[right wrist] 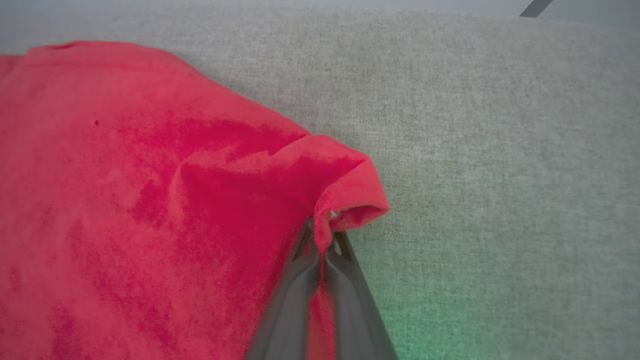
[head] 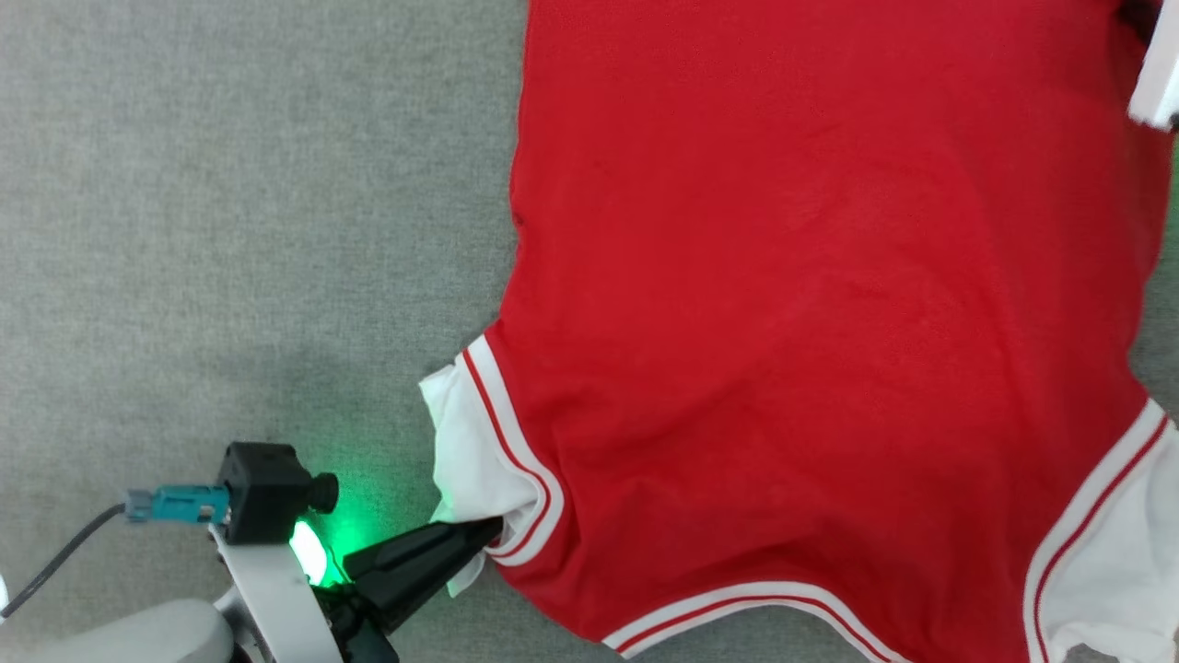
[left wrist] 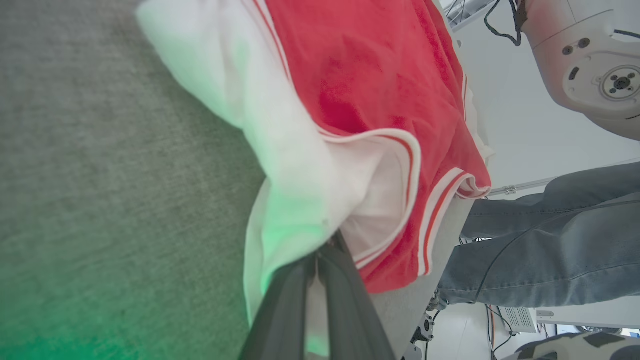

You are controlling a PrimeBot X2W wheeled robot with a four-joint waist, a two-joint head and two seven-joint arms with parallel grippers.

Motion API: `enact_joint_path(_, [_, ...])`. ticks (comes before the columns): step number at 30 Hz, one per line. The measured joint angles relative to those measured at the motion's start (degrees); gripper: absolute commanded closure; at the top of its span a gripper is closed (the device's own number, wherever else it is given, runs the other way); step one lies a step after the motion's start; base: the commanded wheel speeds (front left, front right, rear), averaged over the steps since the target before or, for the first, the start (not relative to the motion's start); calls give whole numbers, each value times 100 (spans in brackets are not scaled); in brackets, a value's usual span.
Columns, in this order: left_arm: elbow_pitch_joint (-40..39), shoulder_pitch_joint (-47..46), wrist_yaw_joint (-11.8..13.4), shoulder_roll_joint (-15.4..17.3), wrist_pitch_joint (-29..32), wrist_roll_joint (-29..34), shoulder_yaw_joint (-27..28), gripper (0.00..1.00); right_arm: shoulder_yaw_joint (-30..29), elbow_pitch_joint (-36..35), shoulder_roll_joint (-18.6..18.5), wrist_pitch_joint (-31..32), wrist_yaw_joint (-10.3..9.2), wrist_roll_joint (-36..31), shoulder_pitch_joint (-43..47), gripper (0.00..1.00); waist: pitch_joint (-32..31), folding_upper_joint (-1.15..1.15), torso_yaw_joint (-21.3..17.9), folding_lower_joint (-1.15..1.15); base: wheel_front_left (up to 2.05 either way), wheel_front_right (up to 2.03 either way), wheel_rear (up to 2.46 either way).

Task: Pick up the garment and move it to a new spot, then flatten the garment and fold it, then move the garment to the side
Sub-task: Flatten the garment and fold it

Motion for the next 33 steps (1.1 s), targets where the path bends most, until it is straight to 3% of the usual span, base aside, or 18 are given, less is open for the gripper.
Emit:
enact_joint_path(4, [127,23,7,-35,-78,-174,-9,100,435,-289,-205,-167,0,508,467,100,-200,0,-70,0,0,0,0])
enact_joint_path(8, [324,166,13,-59,-103,-286,144,100,716,-1014,-542,99,0,1177,1256,100,-462,0,-157,0,0,0,0])
enact_joint_path(12, [617,513,18,-113,-127,-281,624,100,824,-2115,-942,708,0,1694,2230,100,-757,0,-274,0,0,0,0])
enact_joint_path(17, [769,916,18,-174,-127,-178,1023,100,588,-3584,-1128,1393,0,2115,3647,100,-1086,0,-465,0,0,0,0])
enact_joint_path(25, [872,1368,18,-155,-127,-40,1393,100,412,-5102,-836,1820,0,2331,6157,100,-1448,0,-789,0,0,0,0])
enact_joint_path(33, [895,1668,18,-204,-127,55,1616,100,872,-5108,-223,1039,0,2191,7469,100,-1600,0,-974,0,0,0,0])
